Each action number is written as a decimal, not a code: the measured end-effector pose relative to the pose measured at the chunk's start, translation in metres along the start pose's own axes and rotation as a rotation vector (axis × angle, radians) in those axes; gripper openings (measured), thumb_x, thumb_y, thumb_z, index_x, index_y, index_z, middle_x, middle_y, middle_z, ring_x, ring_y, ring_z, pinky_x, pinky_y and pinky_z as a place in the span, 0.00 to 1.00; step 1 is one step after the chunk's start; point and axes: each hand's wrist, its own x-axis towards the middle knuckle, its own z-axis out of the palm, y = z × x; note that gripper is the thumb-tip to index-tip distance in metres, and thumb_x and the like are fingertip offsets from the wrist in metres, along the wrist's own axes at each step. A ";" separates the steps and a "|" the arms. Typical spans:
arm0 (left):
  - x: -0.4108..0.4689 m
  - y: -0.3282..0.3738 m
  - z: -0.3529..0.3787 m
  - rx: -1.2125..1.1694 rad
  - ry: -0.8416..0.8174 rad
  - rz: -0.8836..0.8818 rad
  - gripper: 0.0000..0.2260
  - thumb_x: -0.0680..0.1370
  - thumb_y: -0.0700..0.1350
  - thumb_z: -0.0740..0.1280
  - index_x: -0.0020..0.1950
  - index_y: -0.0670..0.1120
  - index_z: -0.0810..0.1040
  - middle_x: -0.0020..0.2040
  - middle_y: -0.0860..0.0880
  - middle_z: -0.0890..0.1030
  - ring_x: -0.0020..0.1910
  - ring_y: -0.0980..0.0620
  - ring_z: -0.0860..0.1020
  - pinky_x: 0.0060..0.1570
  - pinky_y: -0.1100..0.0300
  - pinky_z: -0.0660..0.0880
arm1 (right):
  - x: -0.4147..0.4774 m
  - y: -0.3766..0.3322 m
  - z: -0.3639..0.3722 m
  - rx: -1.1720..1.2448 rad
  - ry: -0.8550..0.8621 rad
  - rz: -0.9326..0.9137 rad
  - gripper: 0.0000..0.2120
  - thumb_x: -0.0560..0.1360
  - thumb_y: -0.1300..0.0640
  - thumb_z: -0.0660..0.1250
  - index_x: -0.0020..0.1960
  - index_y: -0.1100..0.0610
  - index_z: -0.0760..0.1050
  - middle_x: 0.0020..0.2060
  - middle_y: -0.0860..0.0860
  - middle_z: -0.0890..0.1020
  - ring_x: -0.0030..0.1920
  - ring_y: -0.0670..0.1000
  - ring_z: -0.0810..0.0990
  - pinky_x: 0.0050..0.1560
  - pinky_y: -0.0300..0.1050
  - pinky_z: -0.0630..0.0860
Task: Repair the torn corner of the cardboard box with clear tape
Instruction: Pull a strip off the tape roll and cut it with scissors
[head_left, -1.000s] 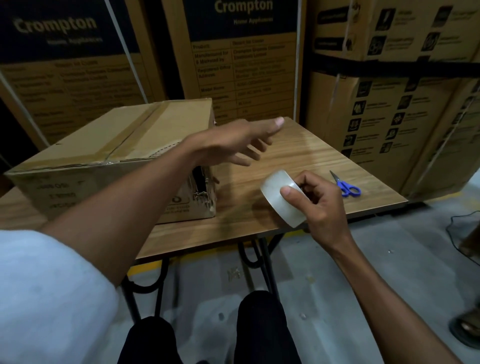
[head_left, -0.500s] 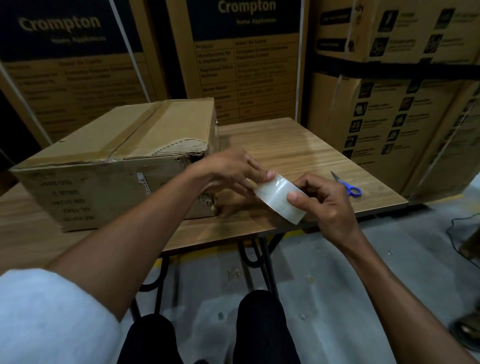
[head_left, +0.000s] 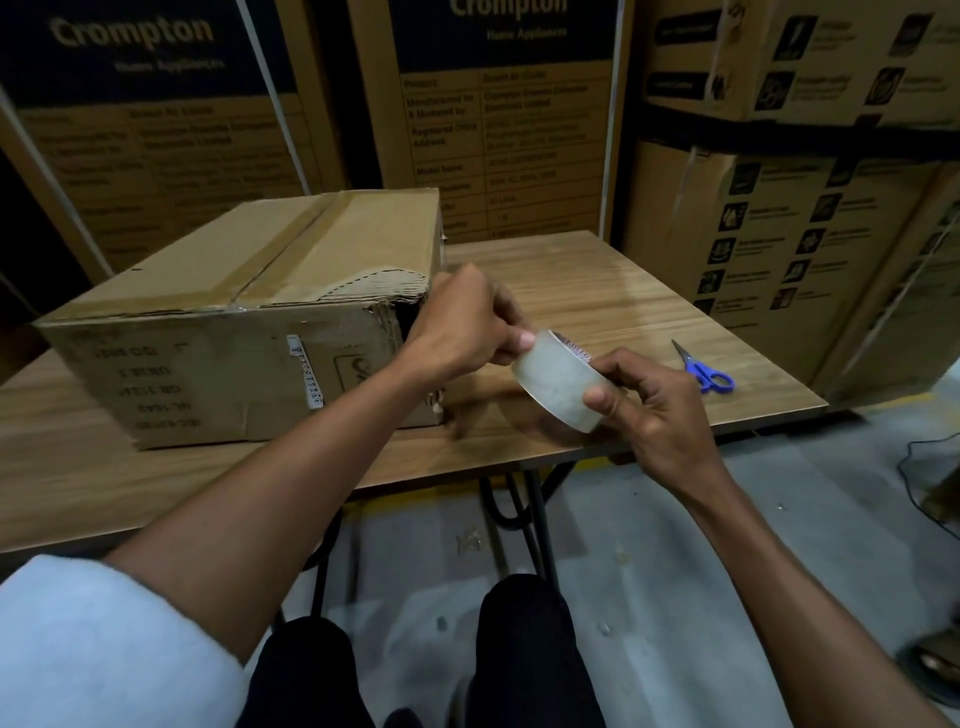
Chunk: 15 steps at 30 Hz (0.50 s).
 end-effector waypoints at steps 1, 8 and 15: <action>0.000 -0.001 0.000 -0.008 -0.005 -0.017 0.04 0.73 0.37 0.78 0.45 0.40 0.86 0.41 0.44 0.87 0.40 0.51 0.87 0.42 0.59 0.86 | 0.000 0.000 0.000 -0.003 -0.002 0.000 0.16 0.74 0.48 0.68 0.47 0.63 0.81 0.39 0.55 0.82 0.39 0.57 0.78 0.39 0.59 0.75; 0.003 -0.002 0.001 0.025 -0.008 -0.018 0.05 0.78 0.38 0.72 0.43 0.44 0.84 0.40 0.47 0.87 0.42 0.52 0.87 0.51 0.50 0.85 | 0.003 -0.009 0.004 -0.056 0.018 0.027 0.14 0.76 0.46 0.67 0.48 0.58 0.80 0.39 0.50 0.82 0.40 0.53 0.80 0.36 0.56 0.77; 0.001 0.011 -0.002 -0.144 0.048 -0.018 0.08 0.81 0.36 0.66 0.43 0.40 0.80 0.41 0.41 0.86 0.41 0.47 0.88 0.46 0.48 0.86 | 0.013 -0.022 0.006 -0.052 0.068 0.125 0.09 0.76 0.50 0.71 0.44 0.56 0.80 0.36 0.47 0.83 0.36 0.45 0.81 0.32 0.41 0.74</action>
